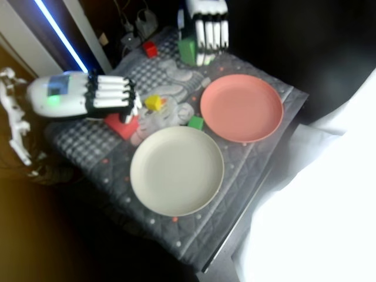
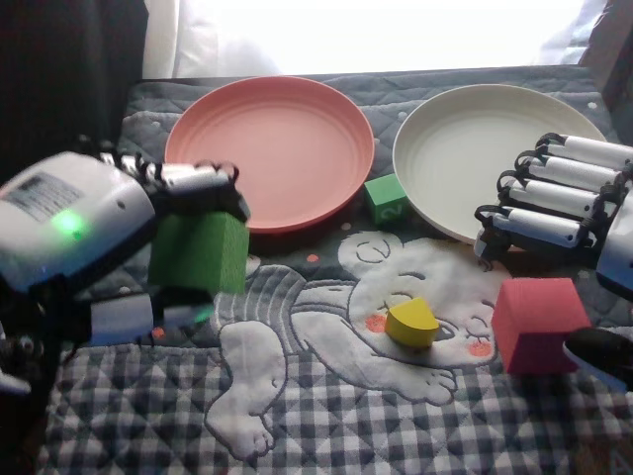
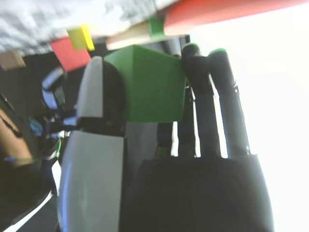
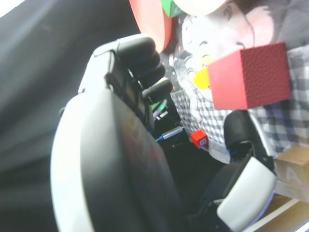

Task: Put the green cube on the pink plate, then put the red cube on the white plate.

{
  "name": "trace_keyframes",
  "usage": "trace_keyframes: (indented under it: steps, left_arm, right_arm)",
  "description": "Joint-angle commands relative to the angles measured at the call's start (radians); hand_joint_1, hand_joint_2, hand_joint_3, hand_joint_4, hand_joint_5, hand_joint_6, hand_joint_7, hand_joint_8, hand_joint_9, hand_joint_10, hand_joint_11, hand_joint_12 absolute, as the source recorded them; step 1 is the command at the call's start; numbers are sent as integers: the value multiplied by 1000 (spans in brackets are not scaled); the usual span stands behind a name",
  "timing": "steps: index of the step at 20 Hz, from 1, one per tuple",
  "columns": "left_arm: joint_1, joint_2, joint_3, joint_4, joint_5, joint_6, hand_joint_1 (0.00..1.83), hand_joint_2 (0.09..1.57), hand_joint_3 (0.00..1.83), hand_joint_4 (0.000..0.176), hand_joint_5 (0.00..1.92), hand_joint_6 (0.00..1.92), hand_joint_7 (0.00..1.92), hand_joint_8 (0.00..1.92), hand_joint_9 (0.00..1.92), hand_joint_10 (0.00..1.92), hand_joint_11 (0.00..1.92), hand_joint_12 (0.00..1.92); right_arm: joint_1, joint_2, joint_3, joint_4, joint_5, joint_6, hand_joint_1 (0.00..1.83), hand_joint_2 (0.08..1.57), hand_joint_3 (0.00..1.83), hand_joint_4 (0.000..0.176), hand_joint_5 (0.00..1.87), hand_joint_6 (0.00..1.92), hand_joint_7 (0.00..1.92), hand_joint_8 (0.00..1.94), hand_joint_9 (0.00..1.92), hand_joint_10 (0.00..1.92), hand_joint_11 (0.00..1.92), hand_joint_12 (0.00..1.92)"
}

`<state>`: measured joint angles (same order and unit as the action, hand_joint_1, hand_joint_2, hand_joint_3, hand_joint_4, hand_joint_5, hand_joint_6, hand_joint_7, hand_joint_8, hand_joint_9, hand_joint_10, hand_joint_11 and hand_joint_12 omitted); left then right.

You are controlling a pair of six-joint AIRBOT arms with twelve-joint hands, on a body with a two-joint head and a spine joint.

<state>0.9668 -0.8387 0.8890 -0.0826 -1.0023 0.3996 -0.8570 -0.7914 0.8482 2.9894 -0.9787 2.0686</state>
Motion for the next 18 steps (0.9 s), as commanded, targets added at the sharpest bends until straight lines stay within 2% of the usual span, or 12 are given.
trace_keyframes:
  steps: [1, 4, 6, 7, 8, 10, 12, 13, 14, 15, 16, 18]
  left_arm:
    - [-33, 4, 10, 0, -150, -2, 1180, 1268, 0, 0, 654, 1254, 770, 1542, 790, 1308, 701, 1694]
    - [-118, -20, 59, 0, -118, -2, 1170, 1291, 1, 0, 600, 1323, 742, 1592, 701, 1428, 661, 1830]
    - [-166, -49, 108, -15, -63, -2, 1164, 1287, 0, 0, 611, 1326, 744, 1570, 670, 1333, 604, 1761]
    - [-189, -68, 135, -22, -28, -2, 1157, 1273, 0, 0, 634, 1338, 766, 1491, 680, 1172, 579, 1653]
    - [-221, -96, 173, -28, 21, -2, 1294, 1244, 1, 0, 639, 1278, 772, 1389, 725, 1470, 543, 1604]
    - [-268, -138, 227, -41, 105, -2, 1328, 1241, 0, 0, 642, 1342, 774, 1330, 701, 1528, 519, 1524]
    - [-292, -170, 277, -58, 172, -2, 1306, 1255, 1, 0, 653, 1326, 734, 1377, 677, 1599, 424, 1648]
    - [-301, -182, 294, -63, 195, -2, 1294, 1281, 3, 0, 693, 1401, 591, 1449, 634, 1653, 371, 1676]
    - [-318, -200, 320, -66, 232, -2, 1298, 1268, 0, 0, 673, 1344, 677, 1419, 662, 1641, 409, 1719]
    - [-333, -214, 338, -66, 258, -2, 1172, 1267, 1, 0, 665, 1349, 739, 1462, 613, 1427, 426, 1759]
    - [-354, -234, 363, -66, 301, -2, 1140, 1269, 0, 0, 657, 1387, 755, 1443, 600, 1329, 396, 1765]
    - [-410, -288, 426, -58, 410, -2, 1134, 1272, 0, 0, 655, 1382, 756, 1470, 623, 1362, 420, 1813]
  right_arm:
    - [12, 0, 1, 20, -118, 0, 1052, 634, 738, 0, 163, 1000, 134, 1006, 47, 1310, 3, 1888]
    - [12, -2, 2, 20, -118, 0, 1097, 666, 647, 0, 177, 993, 132, 1003, 55, 1312, 22, 1874]
    - [12, -8, 6, 20, -118, 0, 1090, 667, 631, 0, 175, 999, 122, 1007, 40, 1309, 3, 1869]
    - [12, -9, 7, 20, -118, 0, 1053, 675, 632, 0, 166, 994, 112, 1000, 35, 1304, 0, 1863]
    - [12, -8, 8, 20, -118, 0, 1037, 666, 657, 0, 192, 979, 146, 1005, 70, 1311, 39, 1874]
    - [11, -6, 7, 20, -118, 0, 1011, 653, 703, 0, 212, 995, 174, 1031, 102, 1343, 66, 1911]
    - [11, -7, 9, 19, -118, 0, 1031, 652, 707, 0, 229, 1016, 203, 1052, 149, 1359, 88, 1892]
    - [11, -8, 9, 19, -118, 0, 1027, 653, 707, 0, 234, 1022, 204, 1054, 149, 1358, 68, 1889]
    - [11, -7, 9, 19, -118, 0, 1020, 663, 703, 0, 214, 1044, 186, 1055, 136, 1366, 60, 1909]
    - [11, -7, 9, 19, -118, 0, 1016, 664, 697, 0, 207, 1043, 183, 1029, 127, 1343, 50, 1896]
    - [11, -7, 10, 19, -118, 0, 1005, 683, 688, 0, 198, 1014, 174, 963, 97, 1304, 36, 1908]
    - [11, -7, 10, 19, -118, 0, 1010, 682, 681, 0, 203, 1003, 206, 958, 129, 1314, 47, 1897]
